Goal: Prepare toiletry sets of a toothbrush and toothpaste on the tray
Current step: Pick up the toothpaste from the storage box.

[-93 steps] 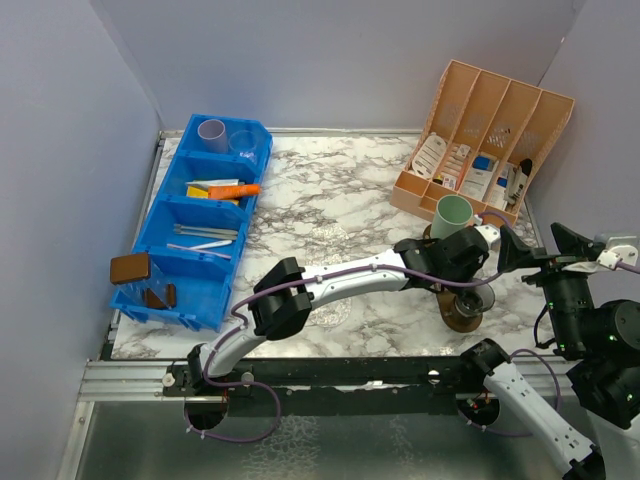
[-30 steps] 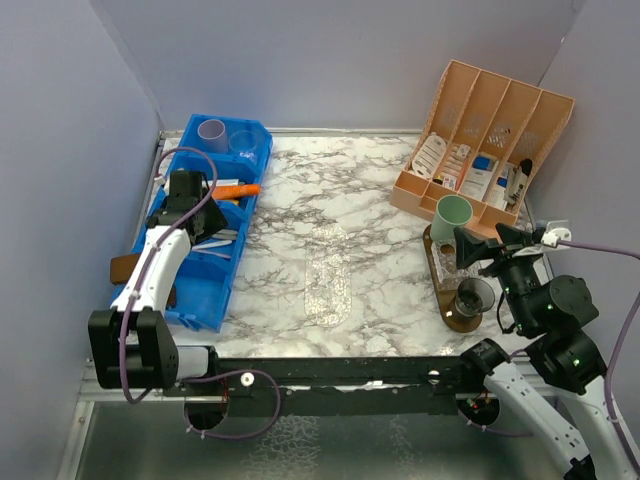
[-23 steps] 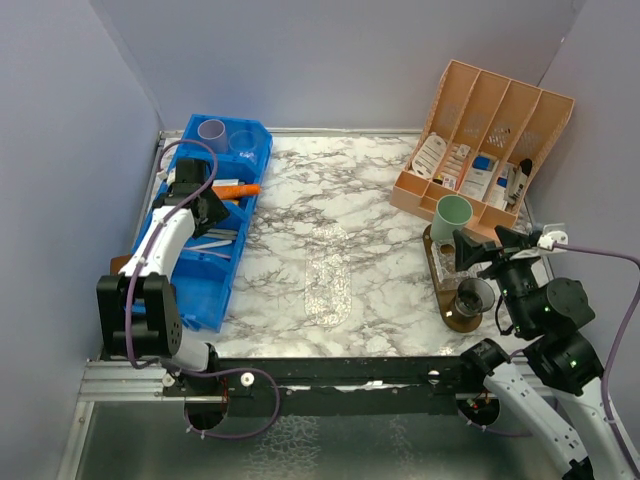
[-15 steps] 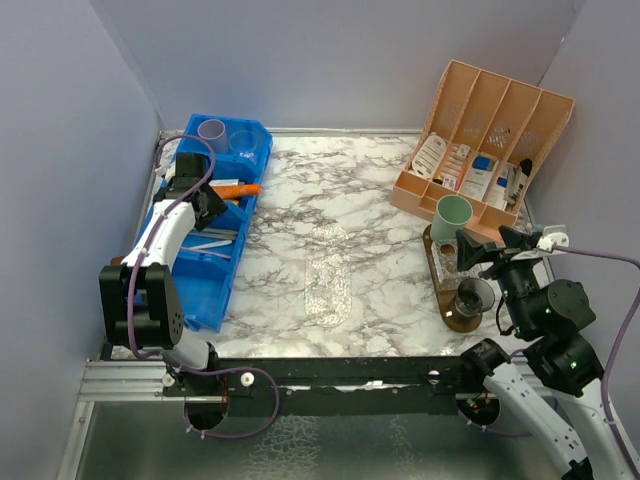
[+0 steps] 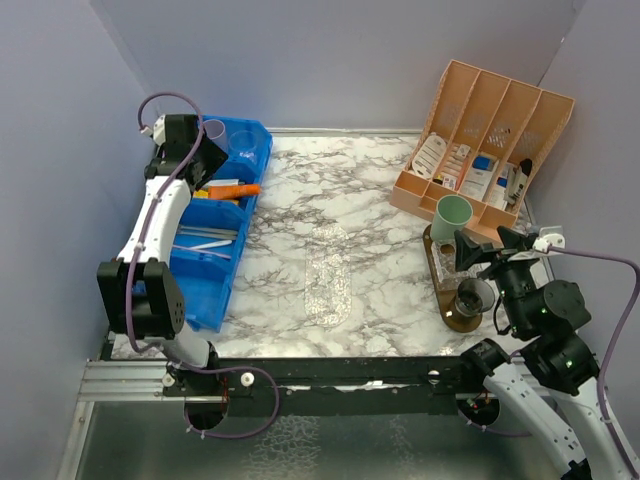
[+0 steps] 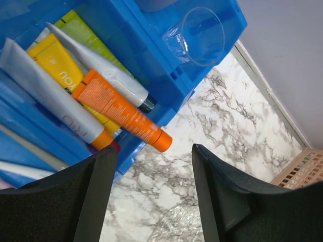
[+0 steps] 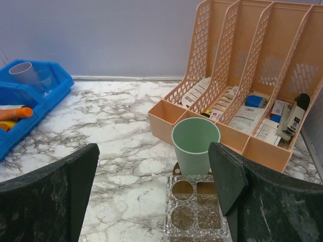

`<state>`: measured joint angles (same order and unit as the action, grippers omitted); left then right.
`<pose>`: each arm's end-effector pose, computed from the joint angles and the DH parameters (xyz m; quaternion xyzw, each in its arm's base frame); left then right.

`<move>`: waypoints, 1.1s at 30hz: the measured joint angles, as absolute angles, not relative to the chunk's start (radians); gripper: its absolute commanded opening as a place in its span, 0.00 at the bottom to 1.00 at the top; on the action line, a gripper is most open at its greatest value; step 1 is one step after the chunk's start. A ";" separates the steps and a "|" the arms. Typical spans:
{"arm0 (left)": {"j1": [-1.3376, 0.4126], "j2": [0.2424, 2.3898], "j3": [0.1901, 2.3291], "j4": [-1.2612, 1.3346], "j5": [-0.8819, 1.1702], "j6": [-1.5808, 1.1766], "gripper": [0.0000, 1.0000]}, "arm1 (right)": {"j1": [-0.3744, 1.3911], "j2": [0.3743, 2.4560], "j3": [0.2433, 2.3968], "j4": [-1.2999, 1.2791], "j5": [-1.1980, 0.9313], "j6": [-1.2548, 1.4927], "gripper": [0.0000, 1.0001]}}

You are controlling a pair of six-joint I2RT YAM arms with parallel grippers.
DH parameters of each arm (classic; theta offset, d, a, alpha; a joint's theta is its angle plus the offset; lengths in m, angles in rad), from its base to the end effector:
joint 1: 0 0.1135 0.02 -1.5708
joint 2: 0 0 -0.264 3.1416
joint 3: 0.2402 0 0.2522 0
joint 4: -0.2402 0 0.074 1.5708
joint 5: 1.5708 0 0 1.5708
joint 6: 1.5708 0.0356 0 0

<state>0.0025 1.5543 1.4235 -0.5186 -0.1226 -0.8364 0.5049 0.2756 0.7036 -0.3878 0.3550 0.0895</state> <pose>0.3534 0.0052 0.3389 -0.3890 0.8055 -0.1295 0.4279 0.0683 0.0236 0.3459 -0.0160 0.6935 0.0909 0.7145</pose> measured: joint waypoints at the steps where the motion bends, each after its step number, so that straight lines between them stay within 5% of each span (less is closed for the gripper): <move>1: 0.001 1.584 1.453 -0.520 -0.119 -0.849 0.67 | 0.505 0.273 0.704 -0.387 0.355 0.089 0.90; 18: -0.033 2.009 1.680 -0.595 -0.093 -1.063 0.59 | 0.505 0.239 0.692 -0.381 0.376 0.089 0.91; 33: -0.027 2.089 1.772 -0.656 -0.111 -1.201 0.53 | 0.505 0.224 0.674 -0.369 0.379 0.083 0.90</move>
